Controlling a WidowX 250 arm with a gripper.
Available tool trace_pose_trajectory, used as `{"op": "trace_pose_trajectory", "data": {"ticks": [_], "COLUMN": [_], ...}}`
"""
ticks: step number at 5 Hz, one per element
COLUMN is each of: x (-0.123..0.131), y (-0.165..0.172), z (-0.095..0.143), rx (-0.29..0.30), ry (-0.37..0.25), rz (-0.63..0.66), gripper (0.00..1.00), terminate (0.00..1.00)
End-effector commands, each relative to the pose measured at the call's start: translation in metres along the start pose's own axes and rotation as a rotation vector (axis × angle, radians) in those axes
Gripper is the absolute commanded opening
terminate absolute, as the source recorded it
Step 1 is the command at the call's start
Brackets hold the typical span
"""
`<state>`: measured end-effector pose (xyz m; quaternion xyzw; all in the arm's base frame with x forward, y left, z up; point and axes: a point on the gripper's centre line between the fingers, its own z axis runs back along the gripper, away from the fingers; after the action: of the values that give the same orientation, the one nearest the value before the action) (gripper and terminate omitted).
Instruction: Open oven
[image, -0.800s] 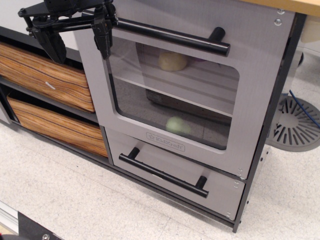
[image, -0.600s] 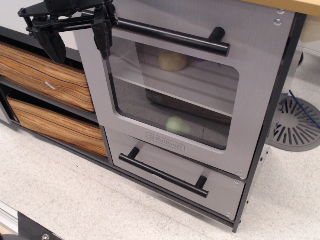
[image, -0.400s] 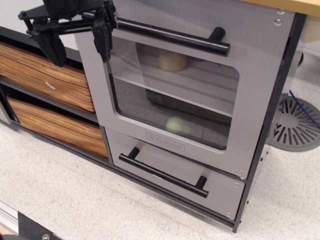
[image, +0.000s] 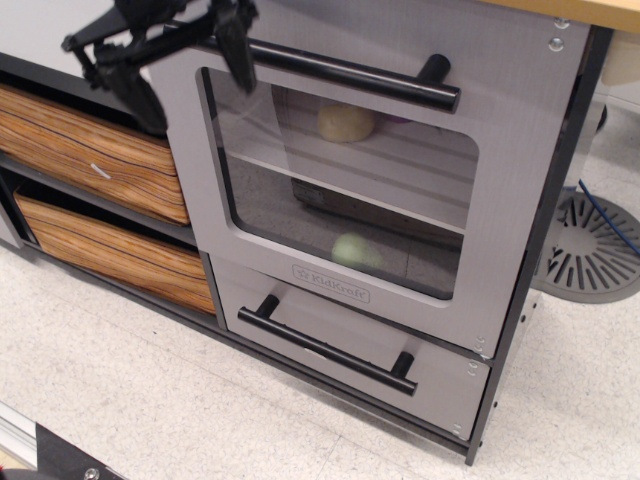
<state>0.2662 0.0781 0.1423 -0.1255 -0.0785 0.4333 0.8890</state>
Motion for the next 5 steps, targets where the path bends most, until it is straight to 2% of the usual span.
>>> {"op": "trace_pose_trajectory", "data": {"ticks": [1, 3, 5], "x": [0.027, 0.043, 0.038], "y": [-0.024, -0.033, -0.023], "z": [0.015, 0.009, -0.01], "rx": [-0.102, -0.144, -0.07], "ry": [-0.154, -0.183, -0.204], "rz": [0.161, 0.265, 0.235], "gripper": [1.0, 1.0, 1.0], "terminate": [0.0, 0.0, 0.0]}}
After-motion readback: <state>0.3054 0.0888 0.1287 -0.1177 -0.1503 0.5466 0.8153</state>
